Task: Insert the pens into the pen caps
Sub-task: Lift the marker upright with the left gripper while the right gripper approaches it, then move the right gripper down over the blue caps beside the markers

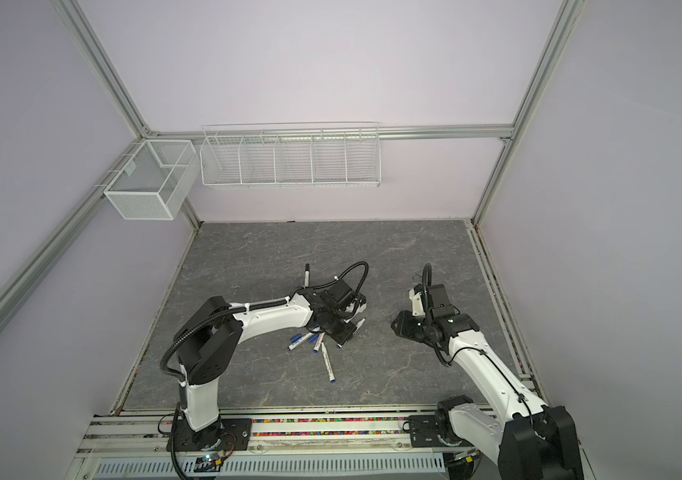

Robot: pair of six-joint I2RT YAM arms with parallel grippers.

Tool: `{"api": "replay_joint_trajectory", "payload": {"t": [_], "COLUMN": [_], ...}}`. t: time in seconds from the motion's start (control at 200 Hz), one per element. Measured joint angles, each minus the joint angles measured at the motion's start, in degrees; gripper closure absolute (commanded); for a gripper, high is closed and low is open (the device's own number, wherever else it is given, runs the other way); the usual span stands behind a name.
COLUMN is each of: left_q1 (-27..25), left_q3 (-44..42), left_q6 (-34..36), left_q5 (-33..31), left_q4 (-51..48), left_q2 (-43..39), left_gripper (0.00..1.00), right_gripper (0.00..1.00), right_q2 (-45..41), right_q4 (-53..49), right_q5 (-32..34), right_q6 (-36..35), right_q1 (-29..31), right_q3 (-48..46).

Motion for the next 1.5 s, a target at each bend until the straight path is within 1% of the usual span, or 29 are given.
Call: {"api": "replay_joint_trajectory", "payload": {"t": [0.085, 0.225, 0.435, 0.58, 0.92, 0.96, 1.13, 1.239, 1.344, 1.424, 1.499], "left_q1": [1.36, 2.6, 2.43, 2.43, 2.43, 2.43, 2.43, 2.43, 2.43, 2.45, 2.47], "left_q3": [-1.51, -3.76, -8.33, -9.51, -11.02, -11.02, -11.02, -11.06, -11.06, -11.06, -11.06], "left_q6": [-0.96, -1.62, -1.86, -1.84, -1.84, -1.84, -1.88, -2.12, -2.27, -2.64, -2.62], "left_q5": [3.48, 6.51, 8.44, 8.79, 8.9, 8.9, 8.81, 7.98, 7.54, 7.45, 7.61], "left_q4": [3.45, 7.96, 12.0, 12.96, 14.14, 14.23, 14.71, 14.78, 15.02, 15.32, 15.61], "left_q2": [-2.45, -6.25, -10.47, -11.65, -13.18, -13.22, -13.22, -13.2, -13.22, -13.2, -13.18], "left_gripper": [1.0, 1.0, 1.0, 1.0, 1.0, 1.0, 1.0, 1.0, 0.8, 0.75, 0.72], "right_gripper": [0.46, 0.45, 0.47, 0.5, 0.61, 0.63, 0.8, 0.84, 0.85, 0.86, 0.86], "right_q2": [-1.53, -1.79, 5.18, 8.96, 14.23, 14.8, 16.09, 16.11, 16.11, 16.11, 16.11], "right_q4": [2.43, 7.08, 14.56, 17.62, 22.16, 22.4, 23.89, 25.81, 26.12, 26.32, 26.29], "right_q5": [-1.2, -2.21, -2.25, -2.08, -2.34, -2.43, -3.19, -4.37, -4.55, -4.87, -4.98], "right_q6": [-0.04, 1.03, 4.26, 5.79, 7.48, 7.63, 8.66, 9.57, 9.62, 9.57, 9.57], "right_q1": [3.1, 7.19, 9.9, 10.97, 13.09, 13.38, 13.99, 14.14, 14.14, 14.14, 14.14], "right_q3": [0.02, 0.31, 1.01, 2.01, 3.65, 3.65, 3.67, 3.8, 3.78, 3.78, 3.74]}}
